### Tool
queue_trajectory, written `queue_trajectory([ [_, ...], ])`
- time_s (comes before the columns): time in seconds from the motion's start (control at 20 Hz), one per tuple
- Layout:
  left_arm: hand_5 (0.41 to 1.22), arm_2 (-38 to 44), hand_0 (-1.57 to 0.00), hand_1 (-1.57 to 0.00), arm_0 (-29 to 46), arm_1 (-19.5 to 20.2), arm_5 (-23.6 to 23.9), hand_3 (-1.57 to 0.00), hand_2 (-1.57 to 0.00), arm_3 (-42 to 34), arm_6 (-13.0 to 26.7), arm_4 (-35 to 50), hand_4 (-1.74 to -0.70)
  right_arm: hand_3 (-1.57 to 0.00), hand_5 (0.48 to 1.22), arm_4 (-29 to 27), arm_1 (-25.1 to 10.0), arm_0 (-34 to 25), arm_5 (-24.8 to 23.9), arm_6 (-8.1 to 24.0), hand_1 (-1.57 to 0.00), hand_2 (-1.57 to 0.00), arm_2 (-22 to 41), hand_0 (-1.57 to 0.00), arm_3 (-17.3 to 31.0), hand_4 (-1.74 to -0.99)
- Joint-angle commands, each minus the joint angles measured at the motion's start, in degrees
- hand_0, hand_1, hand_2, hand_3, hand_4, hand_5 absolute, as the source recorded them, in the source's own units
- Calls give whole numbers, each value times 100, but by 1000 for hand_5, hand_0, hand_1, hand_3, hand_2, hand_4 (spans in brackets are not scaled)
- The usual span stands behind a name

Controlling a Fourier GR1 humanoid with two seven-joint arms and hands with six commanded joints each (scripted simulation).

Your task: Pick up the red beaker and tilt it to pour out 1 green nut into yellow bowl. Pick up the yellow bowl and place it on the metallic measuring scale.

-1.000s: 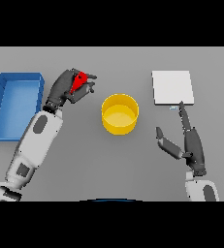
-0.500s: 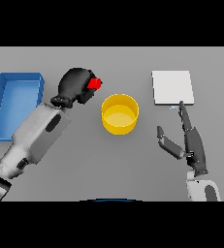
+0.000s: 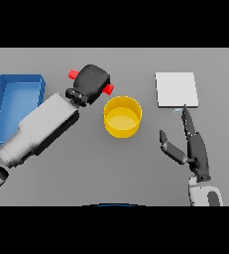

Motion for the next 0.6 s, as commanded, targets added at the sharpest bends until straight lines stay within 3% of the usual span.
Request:
queue_trajectory([
  [0.0, 1215, -173, -1571, -1571, -94, -17, -95, -1277, -1571, 15, -76, -109, -1701, 1, 678, 9, 14, 13, -3, -55, 1, 1, 13, 1, 12, -1292],
  [0.2, 1218, -789, -1571, -1571, -597, -33, -399, -1451, -1571, 386, -577, -476, -1723, 1, 653, -115, 107, -54, -5, -16, 1, 1, -26, 1, 84, -1294],
  [0.55, 1220, -1775, -1571, -1571, -1099, -120, -849, -1546, -1571, 616, -757, -1088, -1737, 1, 627, -53, 117, -101, -95, 10, 1, 1, -71, 1, 224, -1288],
])
